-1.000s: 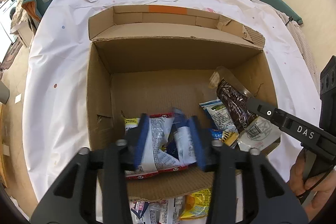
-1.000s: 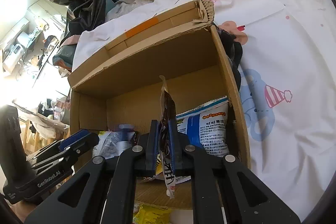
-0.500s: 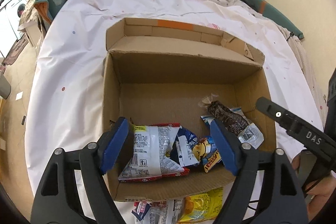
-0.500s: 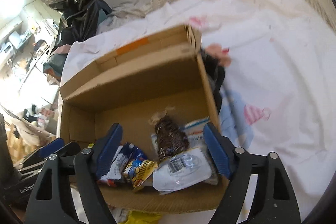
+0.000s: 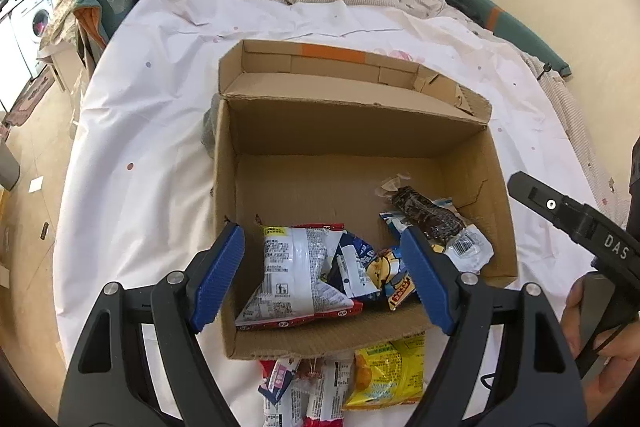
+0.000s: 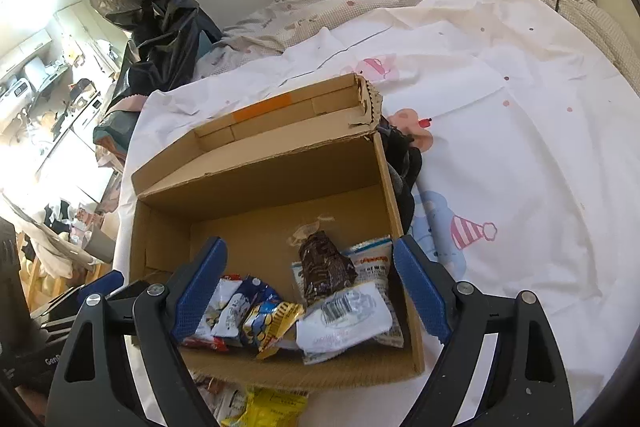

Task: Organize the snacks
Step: 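Withdraw both tools from the box toward the remaining snacks, then grasp the red-topped white bar with the left tool while the right tool grasps the yellow chip bag, then lower the white bar and yellow chip bag into the box and open both tools, then withdraw both tools from the box toward the remaining snacks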

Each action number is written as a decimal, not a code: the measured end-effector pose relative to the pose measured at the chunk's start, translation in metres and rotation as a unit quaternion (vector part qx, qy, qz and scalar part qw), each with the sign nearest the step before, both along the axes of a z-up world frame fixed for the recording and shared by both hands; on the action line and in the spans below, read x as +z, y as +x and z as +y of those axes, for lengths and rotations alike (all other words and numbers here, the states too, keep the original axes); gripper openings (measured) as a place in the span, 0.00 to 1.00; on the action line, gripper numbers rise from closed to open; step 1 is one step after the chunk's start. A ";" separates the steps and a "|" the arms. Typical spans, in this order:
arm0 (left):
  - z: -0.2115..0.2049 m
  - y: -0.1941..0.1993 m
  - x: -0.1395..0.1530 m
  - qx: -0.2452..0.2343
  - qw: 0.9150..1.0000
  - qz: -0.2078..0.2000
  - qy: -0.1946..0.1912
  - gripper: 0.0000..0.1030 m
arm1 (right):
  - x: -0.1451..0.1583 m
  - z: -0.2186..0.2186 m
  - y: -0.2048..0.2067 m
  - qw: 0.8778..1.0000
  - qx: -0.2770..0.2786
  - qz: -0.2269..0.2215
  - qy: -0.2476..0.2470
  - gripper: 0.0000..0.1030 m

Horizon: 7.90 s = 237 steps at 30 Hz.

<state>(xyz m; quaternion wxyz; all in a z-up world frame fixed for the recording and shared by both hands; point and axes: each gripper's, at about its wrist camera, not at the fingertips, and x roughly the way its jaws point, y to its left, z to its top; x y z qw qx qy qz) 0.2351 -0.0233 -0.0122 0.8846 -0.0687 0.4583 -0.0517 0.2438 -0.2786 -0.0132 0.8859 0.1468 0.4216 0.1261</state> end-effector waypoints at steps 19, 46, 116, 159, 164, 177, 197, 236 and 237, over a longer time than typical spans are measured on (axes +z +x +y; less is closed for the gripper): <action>0.026 -0.065 0.006 0.030 0.999 -0.014 0.029 0.75 | 0.007 0.007 -0.069 1.000 0.022 0.005 -0.005 0.85; 0.031 -0.109 -0.038 0.048 0.997 0.048 0.020 0.92 | -0.042 0.010 -0.113 0.996 0.023 0.084 0.012 0.85; 0.036 -0.154 -0.091 0.047 0.972 0.227 -0.034 0.28 | -0.094 0.049 -0.100 0.965 0.096 0.229 0.084 0.40; 0.016 -0.036 0.043 0.026 0.999 0.036 -0.006 0.28 | -0.001 -0.016 -0.022 0.985 0.030 0.072 0.153 0.40; 0.006 -0.006 0.034 0.007 1.000 0.000 0.014 0.28 | -0.023 -0.012 -0.009 0.987 0.027 0.066 0.142 0.40; 0.002 0.012 -0.002 -0.010 1.000 0.003 -0.013 0.28 | -0.039 0.012 -0.006 0.989 0.040 0.080 0.114 0.41; -0.003 0.009 -0.009 -0.007 1.000 -0.009 -0.001 0.28 | -0.040 0.009 -0.006 0.993 0.017 0.075 0.094 0.43; 0.003 -0.008 0.005 0.010 0.999 -0.039 0.020 0.80 | -0.017 -0.001 -0.021 0.997 -0.009 0.018 0.069 0.84; 0.005 -0.010 0.006 0.012 0.999 -0.040 0.020 0.80 | -0.015 -0.003 -0.023 0.997 -0.012 0.018 0.073 0.84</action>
